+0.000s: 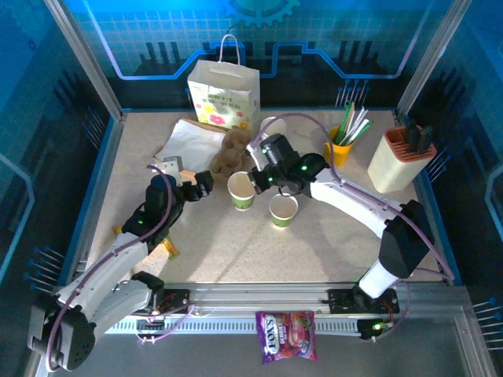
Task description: Pack the takeout coffee
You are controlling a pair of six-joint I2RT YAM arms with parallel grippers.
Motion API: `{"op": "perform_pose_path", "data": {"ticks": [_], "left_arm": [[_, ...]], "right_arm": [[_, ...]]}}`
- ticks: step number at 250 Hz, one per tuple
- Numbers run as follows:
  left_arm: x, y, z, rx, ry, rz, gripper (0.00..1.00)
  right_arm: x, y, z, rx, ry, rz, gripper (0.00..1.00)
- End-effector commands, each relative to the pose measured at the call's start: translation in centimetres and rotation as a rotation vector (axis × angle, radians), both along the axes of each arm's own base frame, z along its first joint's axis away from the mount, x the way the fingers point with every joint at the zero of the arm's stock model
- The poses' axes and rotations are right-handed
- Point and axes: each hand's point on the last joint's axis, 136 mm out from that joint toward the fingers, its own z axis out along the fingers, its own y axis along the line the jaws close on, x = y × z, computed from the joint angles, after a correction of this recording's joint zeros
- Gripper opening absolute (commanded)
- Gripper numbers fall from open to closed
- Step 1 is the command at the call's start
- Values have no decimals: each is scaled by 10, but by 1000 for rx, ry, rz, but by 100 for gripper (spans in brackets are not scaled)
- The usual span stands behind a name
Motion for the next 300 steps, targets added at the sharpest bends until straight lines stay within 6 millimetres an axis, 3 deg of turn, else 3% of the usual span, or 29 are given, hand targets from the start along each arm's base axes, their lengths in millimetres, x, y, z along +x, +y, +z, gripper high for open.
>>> {"op": "perform_pose_path", "data": {"ticks": [1,73,119,225,300], "left_arm": [[-3,9,-4,-2,6,43,98],[-6,3,1,-14,-30,6,98],[-5,-6,0,-16,-34,-33,98],[-4,-26,-2,-35,-43,-145,98],[-2,-38,-9,-22,-12,-199,99]], "right_arm": [[-8,14,-20,-4,5,41,3],[-19,28,-65,-67,33,87,4],[-22,25,-75,-79,41,82,13],[-29,9,-18,-21,-32,61,38],[-12,-38,10,-43,-86,-83,54]]}}
